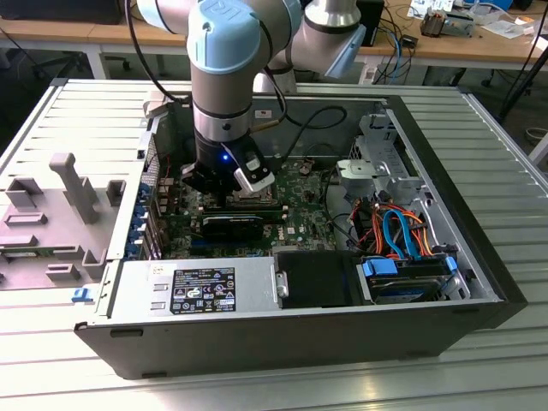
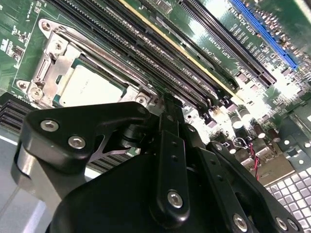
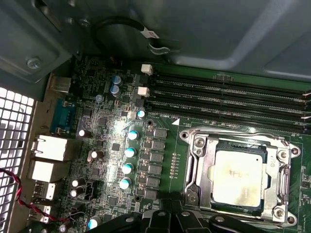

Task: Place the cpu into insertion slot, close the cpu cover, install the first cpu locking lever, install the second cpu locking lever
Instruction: 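Install the second cpu locking lever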

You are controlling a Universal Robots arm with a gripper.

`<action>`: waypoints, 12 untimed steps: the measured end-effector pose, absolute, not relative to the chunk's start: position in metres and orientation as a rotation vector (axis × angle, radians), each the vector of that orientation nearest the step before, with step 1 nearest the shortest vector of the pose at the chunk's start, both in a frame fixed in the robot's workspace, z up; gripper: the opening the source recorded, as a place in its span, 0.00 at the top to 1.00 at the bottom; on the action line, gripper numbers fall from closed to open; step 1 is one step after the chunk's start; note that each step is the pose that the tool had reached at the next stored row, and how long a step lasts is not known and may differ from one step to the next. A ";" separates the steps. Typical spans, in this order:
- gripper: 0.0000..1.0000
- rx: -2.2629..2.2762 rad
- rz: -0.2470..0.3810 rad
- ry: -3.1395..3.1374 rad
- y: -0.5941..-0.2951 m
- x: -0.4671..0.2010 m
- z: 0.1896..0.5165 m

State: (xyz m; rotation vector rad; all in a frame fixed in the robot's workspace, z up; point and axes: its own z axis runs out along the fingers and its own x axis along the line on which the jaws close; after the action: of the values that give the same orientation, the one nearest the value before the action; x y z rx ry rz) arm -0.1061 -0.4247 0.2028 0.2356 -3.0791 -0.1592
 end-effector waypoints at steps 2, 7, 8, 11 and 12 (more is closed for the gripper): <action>0.89 0.237 -0.161 -3.079 -0.425 -0.106 0.201; 0.89 0.237 -0.154 -3.080 -0.427 -0.106 0.200; 0.89 0.237 -0.154 -3.080 -0.428 -0.106 0.201; 0.89 0.237 -0.153 -3.079 -0.428 -0.105 0.208; 0.89 0.237 -0.153 -3.079 -0.428 -0.103 0.208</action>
State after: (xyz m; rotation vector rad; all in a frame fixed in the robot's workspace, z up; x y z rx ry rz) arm -0.1032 -0.4278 0.2080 0.2367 -3.0787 -0.1532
